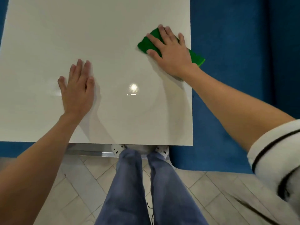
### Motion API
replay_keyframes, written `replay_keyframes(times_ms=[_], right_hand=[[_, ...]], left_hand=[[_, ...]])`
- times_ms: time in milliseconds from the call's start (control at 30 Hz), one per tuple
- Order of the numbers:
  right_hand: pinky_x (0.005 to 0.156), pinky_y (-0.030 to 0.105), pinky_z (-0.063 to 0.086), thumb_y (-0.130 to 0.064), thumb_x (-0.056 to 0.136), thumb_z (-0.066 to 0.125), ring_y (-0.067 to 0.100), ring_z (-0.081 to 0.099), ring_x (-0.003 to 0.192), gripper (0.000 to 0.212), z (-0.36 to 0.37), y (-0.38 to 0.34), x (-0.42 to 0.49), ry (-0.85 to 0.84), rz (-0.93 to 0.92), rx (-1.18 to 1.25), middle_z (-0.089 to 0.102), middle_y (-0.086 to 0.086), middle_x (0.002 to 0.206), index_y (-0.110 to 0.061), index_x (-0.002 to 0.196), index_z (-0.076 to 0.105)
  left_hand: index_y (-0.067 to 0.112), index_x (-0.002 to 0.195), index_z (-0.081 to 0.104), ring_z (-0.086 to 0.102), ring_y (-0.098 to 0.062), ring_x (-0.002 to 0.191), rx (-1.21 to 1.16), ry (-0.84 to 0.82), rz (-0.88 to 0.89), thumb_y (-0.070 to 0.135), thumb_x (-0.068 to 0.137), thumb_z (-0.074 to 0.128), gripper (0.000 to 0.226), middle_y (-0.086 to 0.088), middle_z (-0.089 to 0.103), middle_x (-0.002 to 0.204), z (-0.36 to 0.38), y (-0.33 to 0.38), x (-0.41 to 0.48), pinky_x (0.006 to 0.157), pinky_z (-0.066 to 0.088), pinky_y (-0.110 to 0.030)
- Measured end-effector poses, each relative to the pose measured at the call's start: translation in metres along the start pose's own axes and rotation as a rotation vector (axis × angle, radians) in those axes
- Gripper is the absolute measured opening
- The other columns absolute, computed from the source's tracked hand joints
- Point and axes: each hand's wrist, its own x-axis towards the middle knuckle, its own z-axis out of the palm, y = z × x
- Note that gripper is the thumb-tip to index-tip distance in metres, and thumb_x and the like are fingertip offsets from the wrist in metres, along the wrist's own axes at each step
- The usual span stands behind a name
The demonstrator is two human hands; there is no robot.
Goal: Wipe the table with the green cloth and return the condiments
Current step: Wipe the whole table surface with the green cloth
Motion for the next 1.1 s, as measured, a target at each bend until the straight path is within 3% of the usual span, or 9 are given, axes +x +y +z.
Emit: replay_keyframes(times_ms=[133, 267, 333, 533, 667, 800, 933, 1033, 1100], right_hand=[[0.116, 0.047, 0.006, -0.053, 0.099, 0.02, 0.024, 0.006, 0.147, 0.057, 0.02, -0.025, -0.076, 0.028, 0.004, -0.01, 0.006, 0.008, 0.16, -0.03, 0.152, 0.018], [0.115, 0.049, 0.009, -0.057, 0.097, 0.02, 0.023, 0.013, 0.147, 0.059, 0.029, -0.022, -0.139, -0.025, -0.118, -0.035, 0.011, 0.006, 0.16, -0.032, 0.15, 0.023], [0.114, 0.052, 0.01, -0.058, 0.097, 0.021, 0.021, 0.014, 0.146, 0.058, 0.024, -0.004, -0.129, -0.022, -0.132, -0.037, 0.013, 0.003, 0.16, -0.034, 0.149, 0.025], [0.116, 0.055, -0.001, -0.053, 0.099, 0.018, 0.024, 0.0, 0.148, 0.057, 0.006, 0.03, -0.022, 0.042, 0.165, 0.018, 0.002, 0.008, 0.161, -0.031, 0.152, 0.016], [0.117, 0.052, 0.001, -0.05, 0.1, 0.016, 0.027, 0.002, 0.147, 0.058, 0.013, 0.014, -0.023, 0.074, 0.207, -0.02, 0.003, 0.012, 0.16, -0.026, 0.153, 0.014], [0.116, 0.048, 0.008, -0.05, 0.1, 0.021, 0.03, 0.01, 0.147, 0.059, 0.03, -0.024, -0.095, 0.062, 0.098, -0.011, 0.01, 0.015, 0.159, -0.023, 0.152, 0.021], [0.116, 0.047, 0.013, -0.051, 0.099, 0.023, 0.028, 0.015, 0.146, 0.058, 0.038, -0.049, -0.178, -0.041, -0.149, -0.038, 0.015, 0.013, 0.159, -0.025, 0.151, 0.025], [0.115, 0.047, 0.014, -0.054, 0.098, 0.02, 0.023, 0.018, 0.146, 0.057, 0.032, -0.024, -0.169, -0.092, -0.31, -0.075, 0.016, 0.007, 0.159, -0.031, 0.15, 0.023], [0.115, 0.048, 0.011, -0.055, 0.098, 0.018, 0.021, 0.015, 0.146, 0.057, 0.023, -0.008, -0.133, -0.093, -0.28, -0.068, 0.014, 0.003, 0.16, -0.033, 0.15, 0.022]], left_hand=[[0.026, 0.151, 0.024, 0.017, -0.02, 0.146, 0.015, 0.015, -0.002, 0.032, 0.101, 0.02, 0.05, -0.001, 0.02, 0.16, 0.005, -0.001, -0.002, 0.112, 0.011, -0.053], [0.027, 0.151, 0.024, 0.017, -0.019, 0.146, 0.02, 0.011, -0.007, 0.034, 0.1, 0.019, 0.052, -0.001, 0.02, 0.16, 0.01, 0.002, -0.004, 0.112, 0.012, -0.053], [0.027, 0.151, 0.023, 0.016, -0.019, 0.147, 0.011, 0.001, -0.012, 0.034, 0.1, 0.018, 0.052, 0.0, 0.019, 0.16, 0.01, 0.003, -0.005, 0.112, 0.01, -0.052], [0.029, 0.15, 0.025, 0.019, -0.019, 0.146, 0.019, 0.018, 0.009, 0.034, 0.101, 0.021, 0.05, 0.0, 0.023, 0.159, 0.009, 0.001, -0.002, 0.111, 0.015, -0.054], [0.027, 0.149, 0.028, 0.021, -0.018, 0.145, 0.016, 0.028, 0.014, 0.032, 0.101, 0.023, 0.049, 0.0, 0.026, 0.158, 0.007, 0.0, -0.001, 0.109, 0.017, -0.053], [0.026, 0.148, 0.029, 0.023, -0.018, 0.144, 0.025, 0.036, 0.027, 0.031, 0.1, 0.023, 0.049, 0.0, 0.027, 0.157, 0.009, -0.001, 0.0, 0.108, 0.017, -0.053], [0.024, 0.148, 0.029, 0.027, -0.02, 0.142, 0.041, 0.038, 0.03, 0.031, 0.1, 0.021, 0.049, -0.001, 0.029, 0.156, 0.009, -0.001, -0.001, 0.106, 0.021, -0.055], [0.023, 0.149, 0.029, 0.025, -0.021, 0.143, 0.03, 0.032, 0.033, 0.032, 0.101, 0.021, 0.049, -0.003, 0.028, 0.157, 0.008, 0.002, -0.002, 0.108, 0.02, -0.055], [0.022, 0.149, 0.029, 0.024, -0.021, 0.144, 0.026, 0.032, 0.038, 0.031, 0.102, 0.022, 0.049, -0.004, 0.027, 0.157, 0.007, 0.003, -0.002, 0.108, 0.019, -0.055]])
